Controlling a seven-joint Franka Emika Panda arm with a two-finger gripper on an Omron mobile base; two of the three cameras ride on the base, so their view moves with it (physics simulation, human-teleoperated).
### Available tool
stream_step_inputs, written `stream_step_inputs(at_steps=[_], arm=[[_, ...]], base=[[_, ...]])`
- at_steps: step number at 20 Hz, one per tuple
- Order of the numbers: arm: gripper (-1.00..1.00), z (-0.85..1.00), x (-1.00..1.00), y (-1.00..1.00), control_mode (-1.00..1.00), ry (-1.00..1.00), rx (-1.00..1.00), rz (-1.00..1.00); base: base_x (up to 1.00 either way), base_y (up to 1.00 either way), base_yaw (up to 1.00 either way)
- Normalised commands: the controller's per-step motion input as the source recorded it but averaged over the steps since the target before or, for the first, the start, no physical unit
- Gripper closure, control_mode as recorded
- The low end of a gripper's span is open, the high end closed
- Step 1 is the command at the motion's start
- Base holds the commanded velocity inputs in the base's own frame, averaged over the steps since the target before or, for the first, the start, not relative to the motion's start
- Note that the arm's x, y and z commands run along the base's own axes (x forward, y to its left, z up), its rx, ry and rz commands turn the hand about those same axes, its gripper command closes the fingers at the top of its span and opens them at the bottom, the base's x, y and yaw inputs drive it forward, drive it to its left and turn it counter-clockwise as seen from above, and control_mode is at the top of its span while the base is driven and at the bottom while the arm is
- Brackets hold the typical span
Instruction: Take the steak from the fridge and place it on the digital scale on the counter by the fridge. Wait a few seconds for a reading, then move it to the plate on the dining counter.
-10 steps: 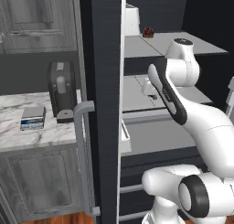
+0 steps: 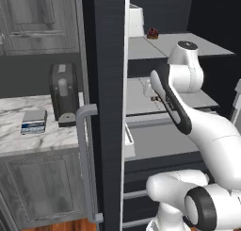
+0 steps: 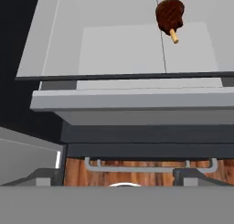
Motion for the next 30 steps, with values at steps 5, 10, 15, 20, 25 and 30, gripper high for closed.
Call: stream_step_inputs(at_steps=[5, 10, 15, 20, 25, 30], arm=[[-1.0, -0.4, 0.35, -0.63, -1.0, -0.06, -0.02, -0.07], [-1.0, -0.4, 0.48, -0.72, -1.0, 0.0, -0.06, -0.08], [-1.0, -0.24, 0.91, -0.7, -1.0, 0.06, -0.05, -0.04], [-1.0, -0.23, 1.0, -0.3, -1.0, 0.1, -0.02, 0.0], [-1.0, -0.03, 0.34, 0.0, -1.0, 0.02, 0.0, 0.02], [-1.0, -0.17, 0.0, 0.01, -1.0, 0.0, 0.01, 0.1]], base=[[0.0, 0.0, 0.0], [0.0, 0.0, 0.0], [0.0, 0.0, 0.0], [0.0, 0.0, 0.0], [0.0, 0.0, 0.0], [0.0, 0.0, 0.0]])
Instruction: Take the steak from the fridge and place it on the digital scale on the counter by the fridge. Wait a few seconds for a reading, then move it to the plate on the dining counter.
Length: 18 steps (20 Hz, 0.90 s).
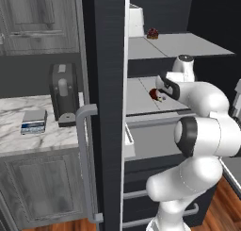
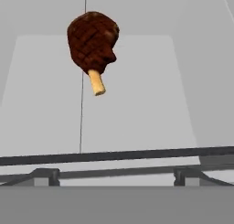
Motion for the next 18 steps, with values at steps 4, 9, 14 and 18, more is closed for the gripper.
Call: stream_step_inputs(at_steps=[4, 9, 14, 18], arm=[[-1.0, -0.28, 0.0, 0.12, -1.0, -0.07, 0.01, 0.13], [-1.0, -0.33, 0.02, 0.31, -1.0, -0.13, 0.0, 0.11], [-1.0, -0.17, 0.18, 0.13, -1.0, -0.11, 0.0, 0.07], [-1.0, -0.02, 0.27, -0.01, -1.0, 0.0, 0.0, 0.01]], base=[[0.0, 0.0, 0.0], [0.0, 0.0, 0.0], [0.0, 0.0, 0.0], [0.0, 0.0, 0.0]])
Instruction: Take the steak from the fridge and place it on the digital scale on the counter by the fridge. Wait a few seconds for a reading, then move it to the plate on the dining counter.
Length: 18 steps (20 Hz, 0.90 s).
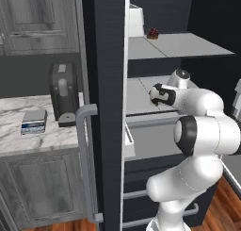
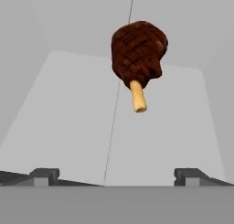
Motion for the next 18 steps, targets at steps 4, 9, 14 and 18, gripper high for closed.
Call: stream_step_inputs(at_steps=[4, 9, 14, 18], arm=[[-1.0, 0.0, 0.23, -0.06, -1.0, 0.04, 0.0, 0.0], [-1.0, 0.0, 0.38, 0.0, -1.0, 0.05, 0.0, 0.0], [-1.0, -0.05, 0.57, 0.0, -1.0, 0.08, 0.0, 0.0], [-1.0, -0.04, 0.51, 0.0, -1.0, 0.07, 0.0, 0.0]], base=[[0.0, 0.0, 0.0], [0.0, 0.0, 0.0], [0.0, 0.0, 0.0], [0.0, 0.0, 0.0]])
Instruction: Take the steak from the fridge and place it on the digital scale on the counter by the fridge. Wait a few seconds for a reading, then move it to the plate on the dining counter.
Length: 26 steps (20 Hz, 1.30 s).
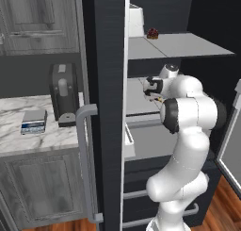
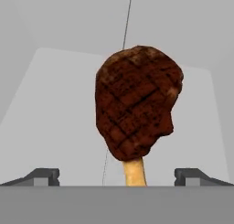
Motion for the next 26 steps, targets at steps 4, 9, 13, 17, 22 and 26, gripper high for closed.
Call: stream_step_inputs(at_steps=[4, 9, 13, 17, 22, 26], arm=[[-1.0, 0.0, 0.25, -0.08, -1.0, 0.07, 0.0, 0.0], [-1.0, 0.0, 0.04, -0.18, -1.0, 0.0, 0.0, 0.0], [-1.0, -0.11, 0.0, -0.11, -1.0, 0.0, 0.0, 0.0], [-1.0, -0.16, 0.0, 0.0, -1.0, 0.0, 0.0, 0.01], [-1.0, -0.13, -0.01, 0.0, -1.0, 0.0, 0.0, 0.03], [-1.0, -0.19, 0.0, 0.0, -1.0, 0.0, 0.0, 0.03]], base=[[0.0, 0.0, 0.0], [0.0, 0.0, 0.0], [0.0, 0.0, 0.0], [0.0, 0.0, 0.0], [0.0, 0.0, 0.0], [0.0, 0.0, 0.0]])
